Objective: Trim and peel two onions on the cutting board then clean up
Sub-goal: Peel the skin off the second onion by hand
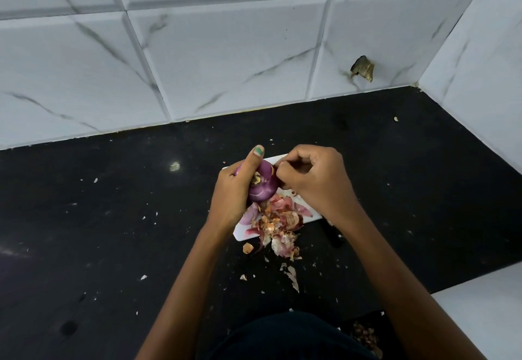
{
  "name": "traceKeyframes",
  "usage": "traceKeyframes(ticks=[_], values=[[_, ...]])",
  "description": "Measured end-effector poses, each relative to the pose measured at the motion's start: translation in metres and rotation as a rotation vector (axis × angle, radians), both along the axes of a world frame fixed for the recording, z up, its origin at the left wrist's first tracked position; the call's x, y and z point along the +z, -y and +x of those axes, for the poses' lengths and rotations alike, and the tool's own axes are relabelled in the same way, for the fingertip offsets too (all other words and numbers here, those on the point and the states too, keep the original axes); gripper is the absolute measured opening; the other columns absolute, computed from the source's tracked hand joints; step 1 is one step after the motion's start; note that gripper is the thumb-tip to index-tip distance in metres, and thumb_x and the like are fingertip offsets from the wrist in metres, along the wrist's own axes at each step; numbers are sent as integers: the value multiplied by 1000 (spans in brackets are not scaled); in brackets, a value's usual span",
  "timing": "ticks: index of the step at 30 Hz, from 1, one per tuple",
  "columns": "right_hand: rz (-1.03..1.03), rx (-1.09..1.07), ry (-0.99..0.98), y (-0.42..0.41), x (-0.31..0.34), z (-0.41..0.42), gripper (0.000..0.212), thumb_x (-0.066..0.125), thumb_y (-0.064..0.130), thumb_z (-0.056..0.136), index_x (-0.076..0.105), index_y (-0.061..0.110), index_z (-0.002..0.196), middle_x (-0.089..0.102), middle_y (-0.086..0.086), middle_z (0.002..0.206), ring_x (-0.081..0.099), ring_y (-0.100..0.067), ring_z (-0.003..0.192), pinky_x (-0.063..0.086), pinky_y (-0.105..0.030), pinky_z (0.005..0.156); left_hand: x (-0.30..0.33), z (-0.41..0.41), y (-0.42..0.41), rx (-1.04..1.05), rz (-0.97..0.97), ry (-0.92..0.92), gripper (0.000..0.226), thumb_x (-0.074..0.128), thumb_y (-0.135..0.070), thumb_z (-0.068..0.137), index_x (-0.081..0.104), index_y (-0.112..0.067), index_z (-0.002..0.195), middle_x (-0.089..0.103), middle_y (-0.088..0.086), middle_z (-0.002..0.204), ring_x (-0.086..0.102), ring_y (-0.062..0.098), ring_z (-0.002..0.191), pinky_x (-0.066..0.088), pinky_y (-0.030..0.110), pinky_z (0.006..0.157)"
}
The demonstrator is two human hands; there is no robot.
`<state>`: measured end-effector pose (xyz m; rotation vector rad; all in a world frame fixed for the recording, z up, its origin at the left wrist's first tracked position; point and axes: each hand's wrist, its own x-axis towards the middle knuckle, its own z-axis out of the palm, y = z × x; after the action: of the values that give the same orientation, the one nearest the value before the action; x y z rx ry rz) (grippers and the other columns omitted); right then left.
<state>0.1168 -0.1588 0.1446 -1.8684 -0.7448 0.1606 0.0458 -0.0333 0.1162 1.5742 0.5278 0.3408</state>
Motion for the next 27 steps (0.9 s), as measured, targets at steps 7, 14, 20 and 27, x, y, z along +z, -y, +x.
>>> traceKeyframes(ticks=[7, 14, 20, 27], values=[[6, 236, -14, 8, 3, 6, 15, 66, 11, 88, 71, 14, 101, 66, 4, 101, 62, -6, 97, 54, -22, 78, 8, -3, -4, -59, -79, -63, 63, 38, -62, 90, 72, -10, 81, 70, 2, 66, 66, 9, 64, 49, 22, 69], [-10, 306, 14, 6, 1, 8, 19, 76, 14, 77, 73, 18, 96, 63, 1, 104, 61, -9, 100, 52, -18, 81, 16, -9, -7, -257, -237, -117, 46, 35, -53, 98, 61, -19, 84, 60, -9, 53, 55, 4, 45, 41, 14, 44], [-45, 302, -15, 11, 5, 12, 18, 79, 18, 73, 70, 19, 88, 62, 3, 97, 63, -7, 90, 53, -18, 71, 8, -13, -21, -409, -167, -128, 42, 51, -57, 84, 61, -18, 94, 63, 4, 66, 52, 16, 55, 33, 25, 51], [-110, 311, -29, 10, 4, 13, 9, 74, 17, 80, 66, 20, 84, 58, 5, 89, 60, -10, 86, 48, -21, 80, 11, -9, -18, -305, -167, -105, 37, 50, -54, 84, 66, -23, 99, 58, -9, 60, 46, 4, 47, 33, 13, 42]])
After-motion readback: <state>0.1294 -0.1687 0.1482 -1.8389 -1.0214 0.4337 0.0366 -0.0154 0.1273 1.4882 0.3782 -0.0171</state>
